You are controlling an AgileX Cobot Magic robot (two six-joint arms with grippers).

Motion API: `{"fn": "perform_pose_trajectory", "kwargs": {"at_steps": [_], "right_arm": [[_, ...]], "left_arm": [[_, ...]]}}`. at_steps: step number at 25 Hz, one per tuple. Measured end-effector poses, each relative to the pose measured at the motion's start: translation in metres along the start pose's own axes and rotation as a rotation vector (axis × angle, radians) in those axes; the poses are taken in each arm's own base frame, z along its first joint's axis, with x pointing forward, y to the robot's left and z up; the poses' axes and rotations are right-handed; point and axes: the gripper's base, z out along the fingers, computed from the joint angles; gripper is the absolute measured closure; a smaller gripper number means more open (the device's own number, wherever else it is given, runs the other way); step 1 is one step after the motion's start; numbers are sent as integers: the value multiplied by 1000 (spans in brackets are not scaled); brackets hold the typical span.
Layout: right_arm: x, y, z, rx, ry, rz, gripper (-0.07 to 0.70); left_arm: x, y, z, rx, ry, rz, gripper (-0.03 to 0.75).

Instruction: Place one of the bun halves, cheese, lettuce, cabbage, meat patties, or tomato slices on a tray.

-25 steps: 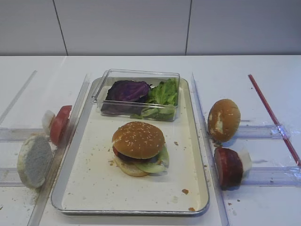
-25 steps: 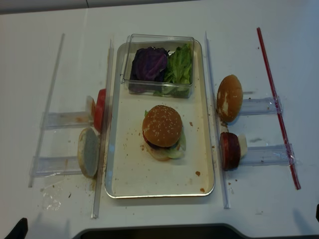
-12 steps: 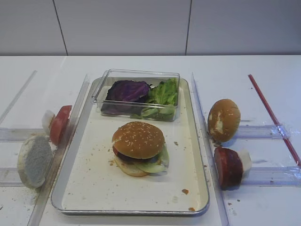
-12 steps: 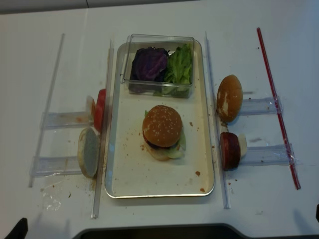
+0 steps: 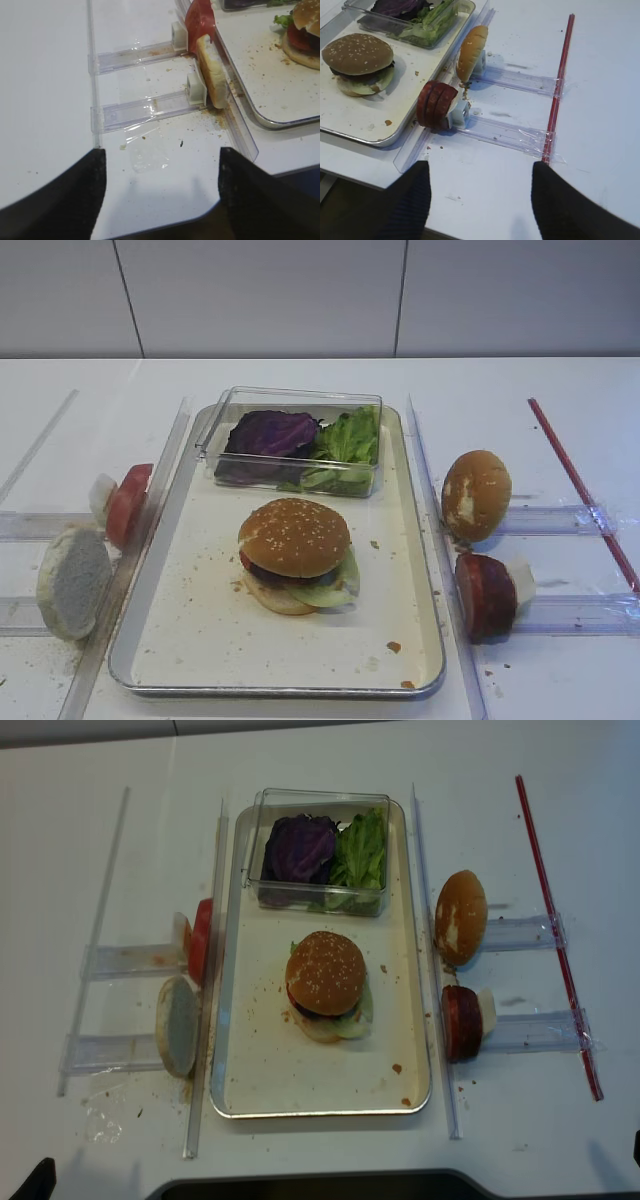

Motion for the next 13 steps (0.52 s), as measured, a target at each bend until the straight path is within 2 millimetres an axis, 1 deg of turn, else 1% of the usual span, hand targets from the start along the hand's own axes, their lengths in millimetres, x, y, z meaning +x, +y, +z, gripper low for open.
{"fn": "perform_pose_trajectory", "kwargs": {"at_steps": [13], "right_arm": [[0,0,0,0,1,0,184]], "left_arm": [[0,0,0,0,0,0,277]]}}
